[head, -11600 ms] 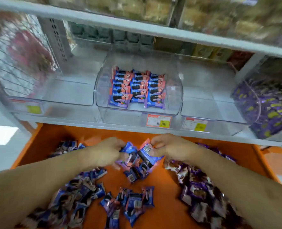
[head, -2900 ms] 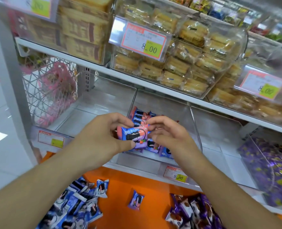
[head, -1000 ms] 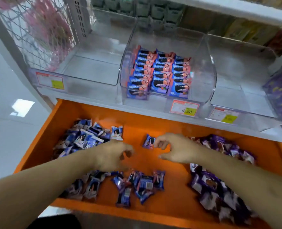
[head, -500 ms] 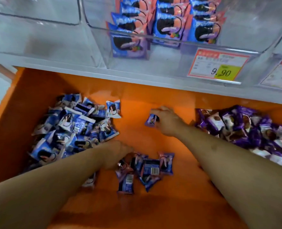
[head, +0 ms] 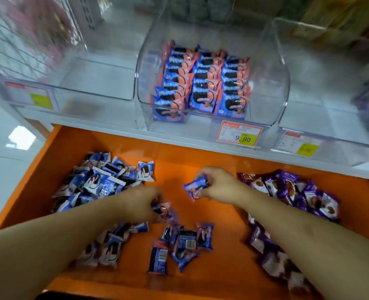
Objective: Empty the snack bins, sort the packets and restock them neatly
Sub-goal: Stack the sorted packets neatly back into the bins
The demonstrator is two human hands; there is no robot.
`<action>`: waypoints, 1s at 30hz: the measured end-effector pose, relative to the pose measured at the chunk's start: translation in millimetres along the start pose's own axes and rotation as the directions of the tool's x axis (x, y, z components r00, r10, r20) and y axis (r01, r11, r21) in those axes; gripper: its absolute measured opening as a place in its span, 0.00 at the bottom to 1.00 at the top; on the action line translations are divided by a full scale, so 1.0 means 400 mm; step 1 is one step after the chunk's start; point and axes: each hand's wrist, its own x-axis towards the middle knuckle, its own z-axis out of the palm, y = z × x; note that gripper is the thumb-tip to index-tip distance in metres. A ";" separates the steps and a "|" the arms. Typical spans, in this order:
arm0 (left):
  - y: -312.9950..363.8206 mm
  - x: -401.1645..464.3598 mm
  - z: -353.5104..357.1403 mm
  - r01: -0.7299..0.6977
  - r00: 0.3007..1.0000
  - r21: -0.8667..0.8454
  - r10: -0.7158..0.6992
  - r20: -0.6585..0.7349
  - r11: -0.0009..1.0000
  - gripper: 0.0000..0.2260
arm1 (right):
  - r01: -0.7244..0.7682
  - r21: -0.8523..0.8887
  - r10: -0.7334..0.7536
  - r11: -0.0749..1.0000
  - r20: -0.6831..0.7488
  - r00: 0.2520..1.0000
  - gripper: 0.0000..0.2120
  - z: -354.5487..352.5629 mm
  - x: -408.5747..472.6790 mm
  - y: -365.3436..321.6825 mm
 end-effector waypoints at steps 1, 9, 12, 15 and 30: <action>0.015 -0.026 -0.033 0.010 1.000 -0.008 -0.010 -0.021 1.000 0.14 | 0.018 0.038 -0.019 0.999 0.021 1.000 0.17 -0.021 -0.035 -0.036; 0.194 -0.273 -0.264 -0.091 0.960 -0.417 -0.031 -0.278 0.904 0.16 | 0.171 0.296 -0.150 0.940 -0.095 0.984 0.20 -0.175 -0.361 -0.305; 0.274 -0.349 -0.316 -0.230 0.901 -0.598 -0.063 -0.428 0.768 0.11 | 0.273 0.460 -0.187 0.845 -0.224 0.956 0.17 -0.200 -0.442 -0.358; 0.328 -0.402 -0.326 -0.350 0.852 -0.703 -0.102 -0.514 0.619 0.12 | 0.331 0.595 -0.204 0.733 -0.272 0.941 0.19 -0.202 -0.482 -0.384; 0.264 -0.388 -0.429 -0.309 0.764 -0.507 -0.108 -0.636 0.805 0.10 | 0.403 0.281 -0.231 0.871 -0.488 0.841 0.14 -0.231 -0.440 -0.401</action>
